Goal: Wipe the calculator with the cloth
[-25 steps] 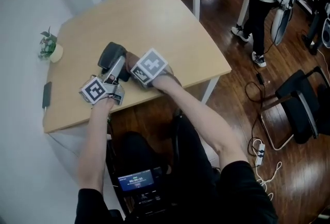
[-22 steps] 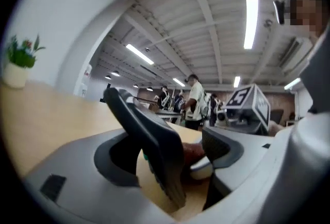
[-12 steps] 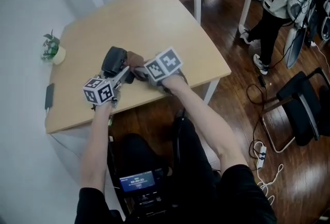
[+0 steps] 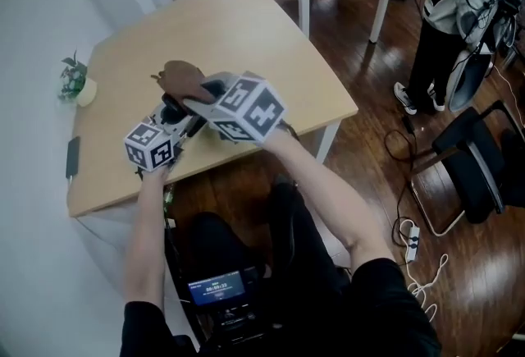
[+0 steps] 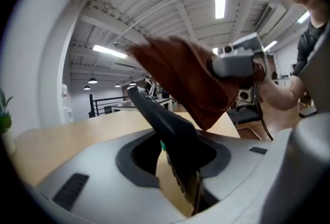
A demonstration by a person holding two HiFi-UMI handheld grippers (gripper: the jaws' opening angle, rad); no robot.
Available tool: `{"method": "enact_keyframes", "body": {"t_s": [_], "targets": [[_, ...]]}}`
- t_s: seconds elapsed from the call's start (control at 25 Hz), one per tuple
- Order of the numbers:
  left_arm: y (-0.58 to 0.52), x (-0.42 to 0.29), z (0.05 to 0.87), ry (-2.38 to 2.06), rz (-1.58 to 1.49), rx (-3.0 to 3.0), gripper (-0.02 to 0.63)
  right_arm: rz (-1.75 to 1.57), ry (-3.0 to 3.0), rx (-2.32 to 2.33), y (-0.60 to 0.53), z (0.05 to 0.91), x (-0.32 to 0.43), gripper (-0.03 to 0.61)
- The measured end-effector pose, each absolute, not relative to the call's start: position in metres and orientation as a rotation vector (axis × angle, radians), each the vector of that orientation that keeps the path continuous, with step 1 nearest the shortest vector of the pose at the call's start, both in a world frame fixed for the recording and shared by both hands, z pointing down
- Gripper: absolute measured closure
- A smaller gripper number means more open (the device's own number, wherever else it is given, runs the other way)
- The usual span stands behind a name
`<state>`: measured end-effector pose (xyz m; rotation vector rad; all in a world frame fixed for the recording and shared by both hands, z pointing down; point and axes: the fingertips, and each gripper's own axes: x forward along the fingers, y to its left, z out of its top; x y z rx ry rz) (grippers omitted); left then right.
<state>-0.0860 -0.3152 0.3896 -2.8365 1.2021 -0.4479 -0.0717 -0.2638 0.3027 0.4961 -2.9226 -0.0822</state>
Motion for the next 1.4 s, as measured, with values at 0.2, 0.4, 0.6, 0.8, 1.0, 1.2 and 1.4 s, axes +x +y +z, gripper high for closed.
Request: {"method": "enact_keyframes", "body": {"t_s": [0.2,0.4,0.6,0.8,1.0,1.2,1.4], "targets": [[-0.297,-0.068,0.372,1.136,-0.419,-2.772,0.471,-0.367,-2.762,0.425,-0.239,0.303,-0.111,0.517],[-0.282,-0.077,0.356,1.138,-0.288,-2.743,0.471,-0.188,-2.786,0.630,-0.278,0.310,-0.069,0.515],[-0.276,-0.084,0.346,1.150,-0.242,-2.717,0.476,0.028,-2.650,0.944,-0.337,0.336,0.003,0.520],[-0.277,-0.090,0.341,1.151,-0.234,-2.709,0.476,-0.057,-2.925,0.839,-0.281,0.264,-0.029,0.518],[-0.265,-0.081,0.332,1.108,-0.176,-2.679,0.476,-0.394,-2.876,0.475,-0.205,0.259,-0.112,0.518],[-0.250,-0.087,0.318,1.052,-0.105,-2.628,0.474,-0.249,-2.889,0.624,-0.241,0.270,-0.088,0.515],[-0.248,-0.096,0.311,1.076,-0.044,-2.617,0.477,-0.040,-2.762,0.925,-0.314,0.298,-0.025,0.518]]}}
